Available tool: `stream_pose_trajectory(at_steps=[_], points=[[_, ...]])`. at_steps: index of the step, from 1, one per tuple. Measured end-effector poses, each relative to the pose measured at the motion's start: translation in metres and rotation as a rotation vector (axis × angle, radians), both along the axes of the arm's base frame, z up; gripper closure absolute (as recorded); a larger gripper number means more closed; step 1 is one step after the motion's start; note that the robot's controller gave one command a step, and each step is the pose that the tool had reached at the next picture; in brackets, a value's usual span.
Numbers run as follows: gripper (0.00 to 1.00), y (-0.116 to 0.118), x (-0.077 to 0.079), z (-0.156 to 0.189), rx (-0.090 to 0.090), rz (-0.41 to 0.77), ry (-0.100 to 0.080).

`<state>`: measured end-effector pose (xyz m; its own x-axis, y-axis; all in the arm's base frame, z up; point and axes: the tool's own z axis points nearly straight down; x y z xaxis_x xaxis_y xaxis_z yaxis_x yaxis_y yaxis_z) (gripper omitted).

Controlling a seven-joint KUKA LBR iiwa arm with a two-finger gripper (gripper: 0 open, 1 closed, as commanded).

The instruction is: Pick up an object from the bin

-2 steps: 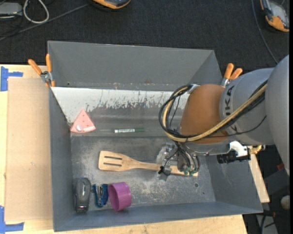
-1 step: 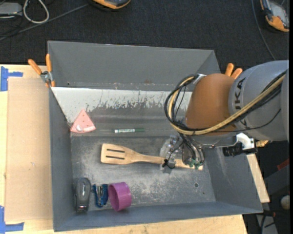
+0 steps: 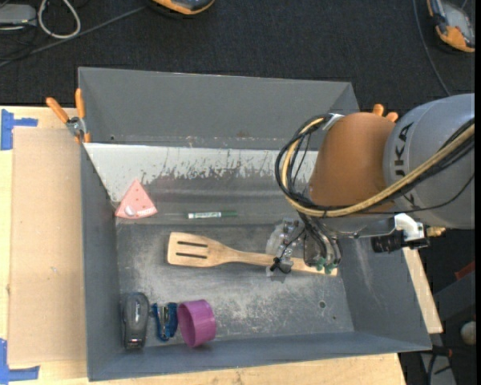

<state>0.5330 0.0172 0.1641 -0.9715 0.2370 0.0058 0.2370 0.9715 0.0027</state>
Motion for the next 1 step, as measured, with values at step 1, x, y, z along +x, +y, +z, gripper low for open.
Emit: stream_pose_trajectory(at_steps=[1], points=[[1.0, -0.0002, -0.0002, 0.0239, 0.0, 0.002, 0.001]])
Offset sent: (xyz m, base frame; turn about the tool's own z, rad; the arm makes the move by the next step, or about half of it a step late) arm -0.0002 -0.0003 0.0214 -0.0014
